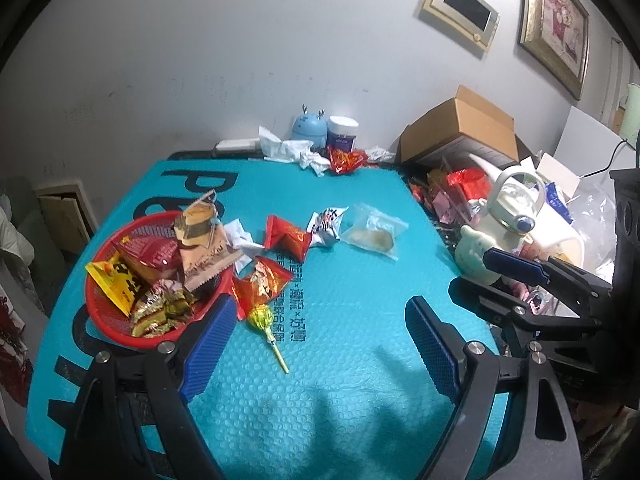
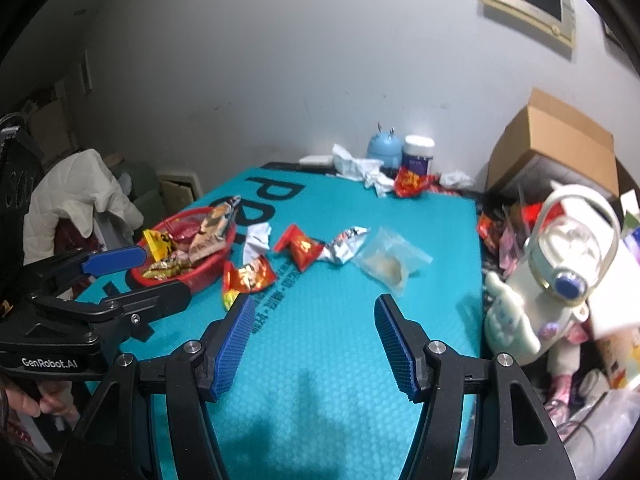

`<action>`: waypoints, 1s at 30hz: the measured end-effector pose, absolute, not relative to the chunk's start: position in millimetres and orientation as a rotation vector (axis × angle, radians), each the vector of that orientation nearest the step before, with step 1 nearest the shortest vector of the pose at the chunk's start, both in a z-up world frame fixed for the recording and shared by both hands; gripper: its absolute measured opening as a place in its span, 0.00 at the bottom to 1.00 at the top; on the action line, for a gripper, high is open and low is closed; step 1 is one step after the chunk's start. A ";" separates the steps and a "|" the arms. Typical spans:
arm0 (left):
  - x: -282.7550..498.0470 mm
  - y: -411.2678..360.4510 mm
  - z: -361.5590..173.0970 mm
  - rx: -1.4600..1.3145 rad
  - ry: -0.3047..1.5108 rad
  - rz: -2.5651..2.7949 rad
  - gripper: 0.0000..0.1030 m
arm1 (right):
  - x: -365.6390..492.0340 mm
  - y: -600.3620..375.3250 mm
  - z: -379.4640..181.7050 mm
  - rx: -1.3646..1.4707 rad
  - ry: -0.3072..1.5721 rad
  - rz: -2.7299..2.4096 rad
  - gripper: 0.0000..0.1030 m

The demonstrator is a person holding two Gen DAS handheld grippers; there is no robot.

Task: Organize snacks
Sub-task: 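Withdraw both tools from the basket toward the remaining snacks, then grasp the yellow lollipop by its stick with the left tool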

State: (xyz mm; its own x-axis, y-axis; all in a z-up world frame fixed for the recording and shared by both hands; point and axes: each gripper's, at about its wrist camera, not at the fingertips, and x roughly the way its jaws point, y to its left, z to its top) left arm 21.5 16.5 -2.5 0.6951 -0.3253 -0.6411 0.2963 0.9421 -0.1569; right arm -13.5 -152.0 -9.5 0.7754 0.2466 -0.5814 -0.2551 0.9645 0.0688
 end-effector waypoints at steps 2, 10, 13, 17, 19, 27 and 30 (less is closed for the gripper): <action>25.5 16.3 -8.4 -0.046 0.738 -0.344 0.84 | -8.7 -152.4 -16.8 -0.002 0.649 0.278 0.61; 41.6 14.0 -38.7 -0.040 0.803 -0.328 0.84 | 12.4 -156.2 -44.2 0.019 0.720 0.280 0.61; 49.9 17.4 -52.2 -0.070 0.840 -0.338 0.84 | 20.8 -156.7 -52.5 0.028 0.746 0.280 0.61; 60.4 19.7 -66.7 -0.091 0.867 -0.336 0.83 | 32.1 -156.3 -60.9 0.030 0.772 0.281 0.61; 65.6 20.5 -73.0 -0.088 0.876 -0.326 0.82 | 37.5 -156.1 -64.8 0.026 0.782 0.278 0.61; 87.6 18.5 -97.8 -0.069 0.934 -0.297 0.58 | 55.8 -158.0 -79.2 0.046 0.822 0.284 0.61; 94.0 20.2 -102.6 -0.075 0.942 -0.279 0.46 | 61.2 -159.4 -82.7 0.050 0.832 0.277 0.61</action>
State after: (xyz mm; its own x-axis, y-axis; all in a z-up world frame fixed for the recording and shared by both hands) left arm 94.0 20.2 -102.6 0.5552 -0.2684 -0.7872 0.2037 0.9616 -0.1842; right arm 61.2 -159.4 -82.7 0.6393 0.2622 -0.7229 -0.2231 0.9629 0.1519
